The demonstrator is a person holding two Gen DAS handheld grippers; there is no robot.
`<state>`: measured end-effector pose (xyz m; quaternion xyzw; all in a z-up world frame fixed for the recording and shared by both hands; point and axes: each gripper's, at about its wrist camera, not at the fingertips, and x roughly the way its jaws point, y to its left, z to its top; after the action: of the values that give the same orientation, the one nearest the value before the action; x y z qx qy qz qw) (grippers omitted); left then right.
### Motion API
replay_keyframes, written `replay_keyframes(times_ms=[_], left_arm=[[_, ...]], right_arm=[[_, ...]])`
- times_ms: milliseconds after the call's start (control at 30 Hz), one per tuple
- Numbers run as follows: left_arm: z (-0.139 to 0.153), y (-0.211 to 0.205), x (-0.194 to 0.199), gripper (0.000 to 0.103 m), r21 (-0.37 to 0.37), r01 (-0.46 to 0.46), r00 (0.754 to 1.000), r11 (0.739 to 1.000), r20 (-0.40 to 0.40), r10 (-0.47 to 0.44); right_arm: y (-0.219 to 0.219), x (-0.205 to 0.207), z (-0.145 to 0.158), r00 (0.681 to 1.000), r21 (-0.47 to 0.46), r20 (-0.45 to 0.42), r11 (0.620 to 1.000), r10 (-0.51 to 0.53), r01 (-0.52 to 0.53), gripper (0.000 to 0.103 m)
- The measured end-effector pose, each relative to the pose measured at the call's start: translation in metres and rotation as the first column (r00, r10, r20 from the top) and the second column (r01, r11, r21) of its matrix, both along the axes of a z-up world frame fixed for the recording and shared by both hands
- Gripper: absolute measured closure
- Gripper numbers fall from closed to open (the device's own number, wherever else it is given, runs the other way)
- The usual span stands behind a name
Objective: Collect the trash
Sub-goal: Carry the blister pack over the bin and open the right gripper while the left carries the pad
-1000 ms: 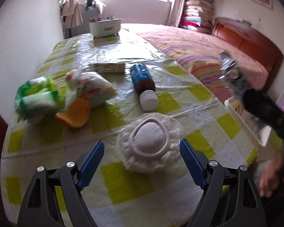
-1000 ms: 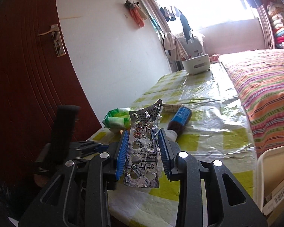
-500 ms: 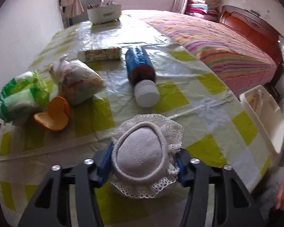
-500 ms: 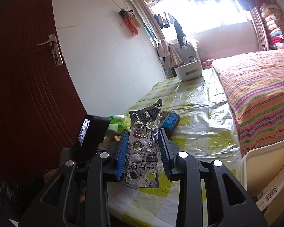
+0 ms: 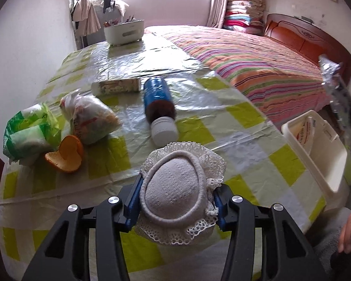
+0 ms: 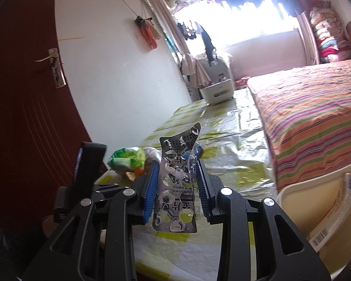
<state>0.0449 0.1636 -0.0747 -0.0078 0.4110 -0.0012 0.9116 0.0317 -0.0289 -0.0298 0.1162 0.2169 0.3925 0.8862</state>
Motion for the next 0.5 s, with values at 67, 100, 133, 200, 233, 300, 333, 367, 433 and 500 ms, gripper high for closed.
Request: replay_keyframes(times_ms=[67,100,133,200,233,300,333,367,433,500], left_arm=[[0.003,-0.006,-0.001,0.055,-0.007,0.014,1.0,1.0,0.008,-0.014],[0.004,-0.008,-0.002,0.055,-0.009,0.021,1.0,1.0,0.01,-0.021],[0.006,-0.011,-0.002,0.055,-0.013,0.029,0.999,0.999,0.013,-0.029],[0.009,-0.016,-0.003,0.055,-0.022,0.045,0.999,0.999,0.018,-0.044],[0.011,-0.021,-0.004,0.055,-0.026,0.059,0.998,0.998,0.023,-0.058],[0.014,-0.028,-0.004,0.055,-0.033,0.076,0.997,0.997,0.03,-0.075],[0.015,-0.031,-0.004,0.055,-0.036,0.084,0.996,0.996,0.03,-0.083],[0.016,-0.035,-0.005,0.055,-0.042,0.095,0.995,0.995,0.032,-0.094],[0.019,-0.042,-0.006,0.055,-0.048,0.112,0.993,0.993,0.04,-0.11],[0.022,-0.05,-0.007,0.055,-0.051,0.135,0.99,0.989,0.046,-0.133]], right_arm=[[-0.005,0.001,-0.001,1.0,-0.002,-0.003,1.0,-0.019,0.019,0.072],[-0.008,0.001,-0.001,0.999,-0.004,-0.003,0.999,-0.033,0.033,0.072],[-0.011,0.002,-0.001,0.999,-0.006,-0.001,0.999,-0.048,0.048,0.072],[-0.017,0.003,-0.002,0.997,-0.01,-0.004,0.997,-0.074,0.074,0.072],[-0.021,0.004,-0.003,0.996,-0.011,-0.007,0.996,-0.091,0.09,0.072],[-0.028,0.005,-0.005,0.992,-0.022,-0.011,0.991,-0.129,0.128,0.072],[-0.032,0.006,-0.006,0.987,-0.031,-0.012,0.987,-0.161,0.16,0.072],[-0.037,0.007,-0.006,0.982,-0.039,-0.01,0.981,-0.191,0.191,0.072],[-0.047,0.008,-0.008,0.969,-0.048,-0.012,0.968,-0.246,0.245,0.072],[-0.059,0.01,-0.01,0.956,-0.037,-0.027,0.956,-0.292,0.291,0.072]])
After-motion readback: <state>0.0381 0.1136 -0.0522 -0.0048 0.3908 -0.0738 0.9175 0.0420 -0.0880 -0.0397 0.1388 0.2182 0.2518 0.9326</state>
